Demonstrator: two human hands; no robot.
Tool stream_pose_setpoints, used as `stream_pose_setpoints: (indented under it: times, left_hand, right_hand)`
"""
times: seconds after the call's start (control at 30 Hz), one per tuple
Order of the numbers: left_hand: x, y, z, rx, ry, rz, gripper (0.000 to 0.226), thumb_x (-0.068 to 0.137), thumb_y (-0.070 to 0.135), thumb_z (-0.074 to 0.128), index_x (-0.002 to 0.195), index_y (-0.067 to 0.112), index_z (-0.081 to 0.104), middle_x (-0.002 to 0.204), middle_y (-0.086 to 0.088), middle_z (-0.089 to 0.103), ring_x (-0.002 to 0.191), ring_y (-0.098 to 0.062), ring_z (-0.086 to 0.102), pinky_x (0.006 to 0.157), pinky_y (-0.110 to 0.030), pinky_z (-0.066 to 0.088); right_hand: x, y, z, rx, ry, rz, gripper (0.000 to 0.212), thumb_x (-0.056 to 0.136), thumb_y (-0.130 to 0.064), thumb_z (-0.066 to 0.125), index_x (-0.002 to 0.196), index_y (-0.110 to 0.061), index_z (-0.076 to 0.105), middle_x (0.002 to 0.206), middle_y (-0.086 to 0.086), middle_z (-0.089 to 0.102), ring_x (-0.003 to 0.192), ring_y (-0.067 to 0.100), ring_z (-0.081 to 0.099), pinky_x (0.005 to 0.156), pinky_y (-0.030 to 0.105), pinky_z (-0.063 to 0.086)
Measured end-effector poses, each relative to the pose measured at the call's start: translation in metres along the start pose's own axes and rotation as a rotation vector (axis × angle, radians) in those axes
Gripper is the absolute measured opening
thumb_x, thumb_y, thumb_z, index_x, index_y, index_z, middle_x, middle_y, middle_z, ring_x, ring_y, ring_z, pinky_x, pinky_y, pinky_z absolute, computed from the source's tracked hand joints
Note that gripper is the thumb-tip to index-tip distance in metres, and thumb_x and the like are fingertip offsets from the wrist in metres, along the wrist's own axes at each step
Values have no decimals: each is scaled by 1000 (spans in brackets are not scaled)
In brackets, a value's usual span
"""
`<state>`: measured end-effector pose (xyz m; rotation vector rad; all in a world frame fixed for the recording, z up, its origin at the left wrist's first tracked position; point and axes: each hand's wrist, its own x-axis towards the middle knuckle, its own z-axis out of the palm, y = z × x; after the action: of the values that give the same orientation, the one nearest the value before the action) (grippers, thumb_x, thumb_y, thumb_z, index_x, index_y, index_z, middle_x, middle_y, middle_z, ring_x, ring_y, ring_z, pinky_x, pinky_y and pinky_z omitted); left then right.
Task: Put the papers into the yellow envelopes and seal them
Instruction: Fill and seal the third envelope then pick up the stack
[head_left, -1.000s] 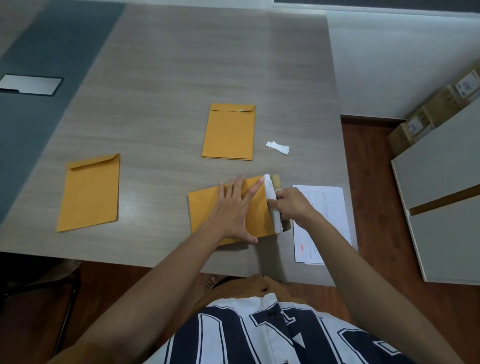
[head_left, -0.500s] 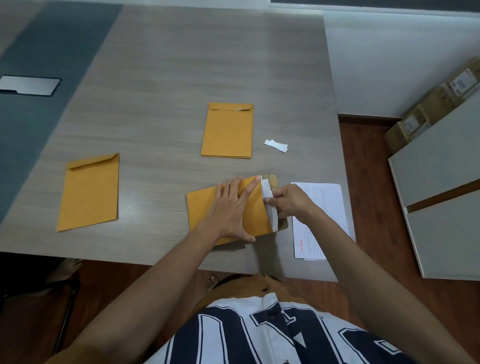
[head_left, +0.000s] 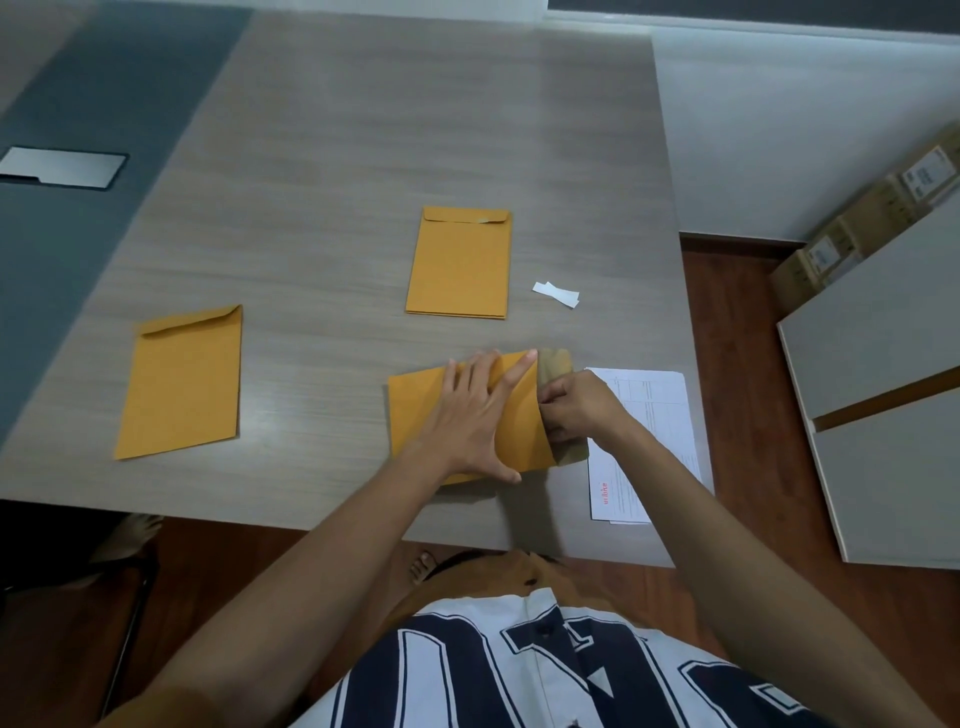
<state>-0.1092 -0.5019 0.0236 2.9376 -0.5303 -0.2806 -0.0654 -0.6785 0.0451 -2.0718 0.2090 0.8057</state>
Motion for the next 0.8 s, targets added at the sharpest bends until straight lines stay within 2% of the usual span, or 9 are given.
stream_pose_setpoints:
  times: [0.1,0.2,0.3,0.4,0.53,0.67,0.73,0.8]
  left_hand:
    - [0,2,2,-1,2,1,156,40,80,76,152,33,-21,153,-19,20,144,-36,21,114,-62,21]
    - [2,2,3,-7,10,-3,155,41,80,76,152,33,-20,152,-19,21,142,-36,22,114,-60,22]
    - [3,-1,4,-2,-2,-19,153,41,80,76,152,35,-18,154,-18,19,143,-36,21,114,-61,22]
    - [2,-9,11,27,-53,-47,149,40,81,75,152,38,-13,156,-18,17,144,-36,18,114,-62,20]
    - [-5,-21,30,69,-184,-111,148,39,79,78,151,40,-10,158,-20,9,145,-38,12,115,-61,17]
    - [-10,-26,51,66,-333,-144,150,41,79,78,152,37,-13,161,-14,-21,148,-39,-15,117,-62,3]
    - [-10,-26,56,66,-367,-154,146,45,83,73,153,36,-14,160,-11,-26,148,-38,-20,117,-62,0]
    - [-7,-24,58,23,-349,-189,131,56,85,65,154,36,-9,162,-9,-23,148,-36,-19,118,-62,0]
  right_hand:
    - [-1,-2,-1,-79,8,-13,13,85,-1,66,95,-6,74,85,11,70,71,27,71,58,30,60]
    - [0,-3,0,-87,66,-33,13,85,0,65,92,-5,75,82,11,70,70,30,71,63,35,62]
    - [0,-2,1,-40,52,-36,11,86,-3,69,94,-6,75,83,11,71,73,30,72,67,36,62]
    - [1,0,-2,94,40,-19,12,81,-7,78,92,-4,75,84,14,74,72,25,73,68,35,62]
    - [5,9,0,91,85,-34,8,82,-2,74,90,1,71,76,18,72,65,26,74,65,38,63]
    - [15,28,15,-143,164,-114,6,83,-9,74,81,-11,69,64,5,71,52,8,67,58,23,56]
    - [21,38,22,-216,187,-150,6,84,-13,74,82,-16,69,70,0,71,55,1,61,56,15,47]
    - [25,44,27,-270,202,-182,6,84,-16,74,89,-17,71,71,-7,65,62,-3,57,54,9,39]
